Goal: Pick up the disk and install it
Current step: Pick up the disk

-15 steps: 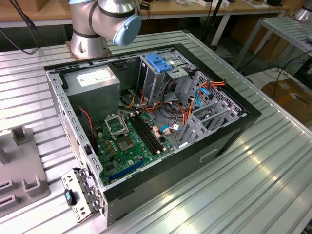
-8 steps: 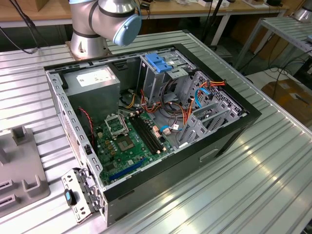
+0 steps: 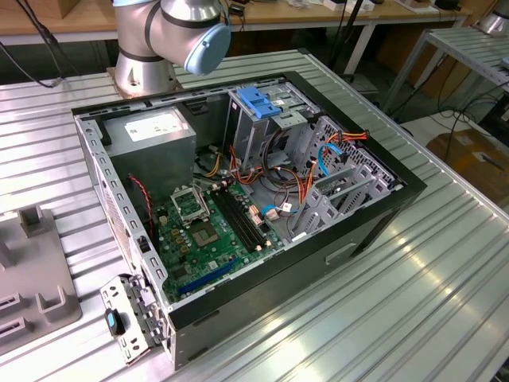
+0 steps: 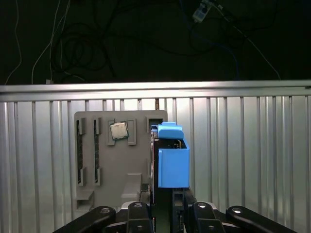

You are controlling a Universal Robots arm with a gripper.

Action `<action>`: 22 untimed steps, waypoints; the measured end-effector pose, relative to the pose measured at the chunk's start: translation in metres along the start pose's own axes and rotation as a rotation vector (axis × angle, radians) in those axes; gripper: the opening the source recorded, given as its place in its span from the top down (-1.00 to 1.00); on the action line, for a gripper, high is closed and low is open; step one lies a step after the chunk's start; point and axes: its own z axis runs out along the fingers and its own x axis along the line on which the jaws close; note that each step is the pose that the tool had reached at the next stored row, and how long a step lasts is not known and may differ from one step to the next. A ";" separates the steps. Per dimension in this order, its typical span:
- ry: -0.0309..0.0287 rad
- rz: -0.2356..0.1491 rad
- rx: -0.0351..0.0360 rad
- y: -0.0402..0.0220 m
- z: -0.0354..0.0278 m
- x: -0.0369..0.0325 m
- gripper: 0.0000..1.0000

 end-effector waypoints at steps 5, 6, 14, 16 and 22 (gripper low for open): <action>0.0000 0.000 0.0000 -0.0028 0.0000 0.0000 0.30; 0.0000 0.000 0.0001 -0.0034 0.0000 -0.0001 0.30; 0.0000 0.000 0.0000 -0.0071 0.0000 -0.0002 0.30; 0.0000 0.000 0.0000 -0.0072 0.0000 -0.0002 0.30; 0.0000 0.000 0.0000 -0.0072 0.0000 -0.0002 0.30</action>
